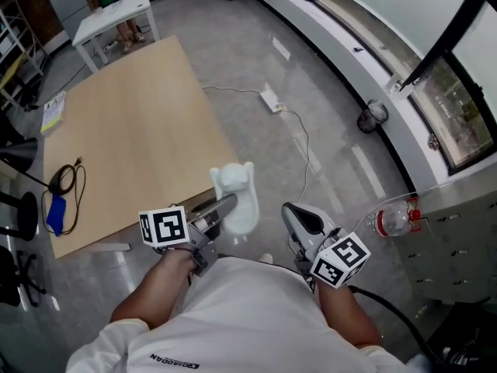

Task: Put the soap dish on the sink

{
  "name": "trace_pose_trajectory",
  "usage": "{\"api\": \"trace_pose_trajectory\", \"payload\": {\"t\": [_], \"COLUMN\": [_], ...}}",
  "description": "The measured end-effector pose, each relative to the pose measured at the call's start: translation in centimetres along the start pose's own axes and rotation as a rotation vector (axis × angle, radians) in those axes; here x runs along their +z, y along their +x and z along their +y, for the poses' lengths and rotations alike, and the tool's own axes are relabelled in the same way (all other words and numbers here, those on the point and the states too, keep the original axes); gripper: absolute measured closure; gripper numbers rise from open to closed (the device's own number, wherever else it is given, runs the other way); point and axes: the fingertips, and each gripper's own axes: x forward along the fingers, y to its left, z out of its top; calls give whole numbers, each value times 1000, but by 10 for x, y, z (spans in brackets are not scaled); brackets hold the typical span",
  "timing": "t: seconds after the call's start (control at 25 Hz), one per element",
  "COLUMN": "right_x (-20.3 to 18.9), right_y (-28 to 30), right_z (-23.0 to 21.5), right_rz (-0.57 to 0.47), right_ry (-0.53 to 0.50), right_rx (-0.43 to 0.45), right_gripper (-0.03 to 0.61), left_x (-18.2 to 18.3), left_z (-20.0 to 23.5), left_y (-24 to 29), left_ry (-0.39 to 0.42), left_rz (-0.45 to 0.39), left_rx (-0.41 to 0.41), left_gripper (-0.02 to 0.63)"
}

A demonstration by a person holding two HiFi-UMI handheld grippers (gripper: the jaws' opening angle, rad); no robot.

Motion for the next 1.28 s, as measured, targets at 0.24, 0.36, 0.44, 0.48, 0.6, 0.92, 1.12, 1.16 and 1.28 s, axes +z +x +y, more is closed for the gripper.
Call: {"api": "trace_pose_trajectory", "payload": {"t": [0.24,0.36,0.44,0.48,0.6,0.92,1.12,1.16,1.28], "right_x": [2,-2,-6,-8,-14,-12,-11,-8,8], "right_y": [-47,-76,-92,-98,-112,-118,-119,-117,-106], "right_z": [-28,-46,-58,-62,-74,-102,-144,-155,-189], "right_rz": [-37,-49,-55,-57,-68,-75,-49,-44,-23], "right_ry": [14,35,50,59,89,123,152,151,132], "right_rx": [-79,-124,-153,-166,-196,-244,-289,-294,-299], "right_gripper": [577,577,577,577,577,577,577,577,577], "left_x": [-23,-40,-49,-54,-64,-62,-51,-46,-26], "left_z": [-22,-32,-37,-39,-43,-36,-30,-29,-27], "left_y": [45,72,87,94,108,141,189,201,236], "left_ry": [24,25,24,24,29,27,10,7,-9], "left_rz": [67,102,128,142,181,257,295,297,293], "left_rx": [-37,-53,-61,-64,-63,-47,-64,-70,-91], "left_gripper": [463,463,464,464,465,465,465,465,465]}}
